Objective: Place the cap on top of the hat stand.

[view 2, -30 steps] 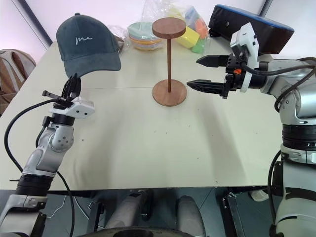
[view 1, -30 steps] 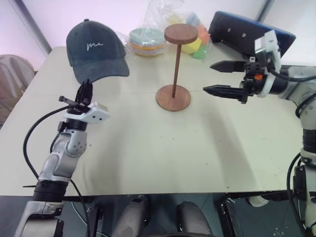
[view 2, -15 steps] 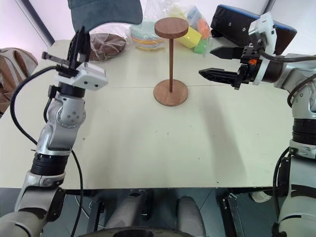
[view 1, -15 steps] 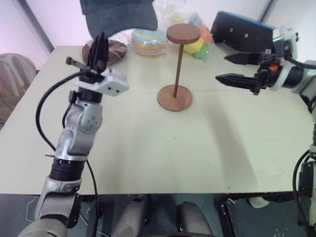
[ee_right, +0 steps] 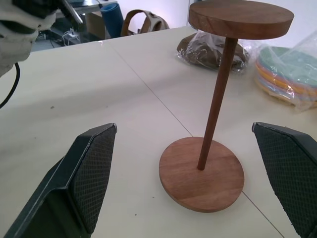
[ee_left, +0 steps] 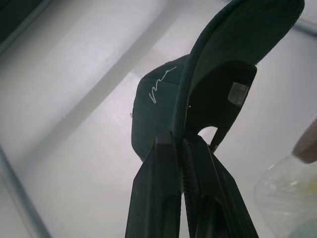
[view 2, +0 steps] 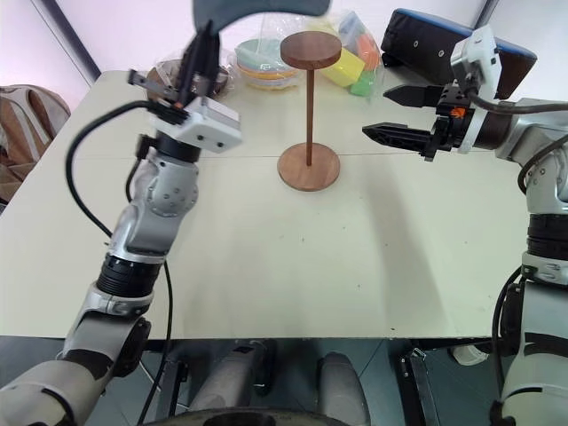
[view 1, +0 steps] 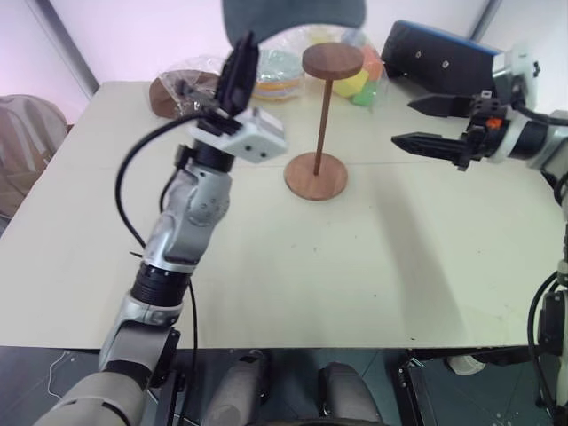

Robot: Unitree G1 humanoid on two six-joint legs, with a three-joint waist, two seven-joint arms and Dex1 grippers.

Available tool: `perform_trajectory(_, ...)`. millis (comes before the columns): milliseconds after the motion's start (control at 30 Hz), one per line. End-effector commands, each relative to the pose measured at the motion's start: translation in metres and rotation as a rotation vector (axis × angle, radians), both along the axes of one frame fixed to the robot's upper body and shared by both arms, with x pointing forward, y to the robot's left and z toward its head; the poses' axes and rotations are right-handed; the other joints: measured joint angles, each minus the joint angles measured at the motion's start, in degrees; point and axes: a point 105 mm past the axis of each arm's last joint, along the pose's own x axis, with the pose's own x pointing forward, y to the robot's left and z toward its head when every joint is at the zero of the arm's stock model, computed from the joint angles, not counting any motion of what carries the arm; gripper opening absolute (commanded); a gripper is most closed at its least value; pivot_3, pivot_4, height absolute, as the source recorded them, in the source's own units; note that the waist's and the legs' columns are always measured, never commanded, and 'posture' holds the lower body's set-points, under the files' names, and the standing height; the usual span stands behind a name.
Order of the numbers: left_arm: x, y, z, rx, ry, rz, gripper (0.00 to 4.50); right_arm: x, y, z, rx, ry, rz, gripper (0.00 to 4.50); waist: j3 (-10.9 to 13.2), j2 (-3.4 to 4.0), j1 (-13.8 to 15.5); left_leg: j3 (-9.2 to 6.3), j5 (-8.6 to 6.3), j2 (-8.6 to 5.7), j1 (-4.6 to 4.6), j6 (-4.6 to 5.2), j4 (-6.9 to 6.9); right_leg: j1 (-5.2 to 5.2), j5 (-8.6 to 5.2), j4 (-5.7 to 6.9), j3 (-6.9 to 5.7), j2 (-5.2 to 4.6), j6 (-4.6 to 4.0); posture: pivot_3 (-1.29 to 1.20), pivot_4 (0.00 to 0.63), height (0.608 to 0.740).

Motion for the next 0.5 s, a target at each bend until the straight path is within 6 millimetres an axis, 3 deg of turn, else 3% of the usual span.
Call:
perform_trajectory(33, -0.01, -0.01, -0.003, 0.026, -0.026, -0.046, 0.08, -0.006, 0.0, 0.011, -0.006, -0.055, 0.005, 4.5, 0.0, 0.0, -0.1, 0.02, 0.0, 0.0, 0.0, 0.0, -0.01, -0.01, 0.0, 0.0, 0.02, 0.01, 0.0, 0.0, 0.15, 0.74)
perform_trajectory(500, -0.019, -0.016, -0.039, 0.124, 0.02, -0.043, 0.08, -0.006, -0.003, 0.004, -0.017, -0.025, 0.0, 4.5, 0.0, 0.0, 0.04, 0.02, 0.0, 0.01, 0.0, 0.0, 0.02, 0.0, 0.0, -0.01, 0.03, 0.01, 0.0, 0.0, 0.15, 0.74)
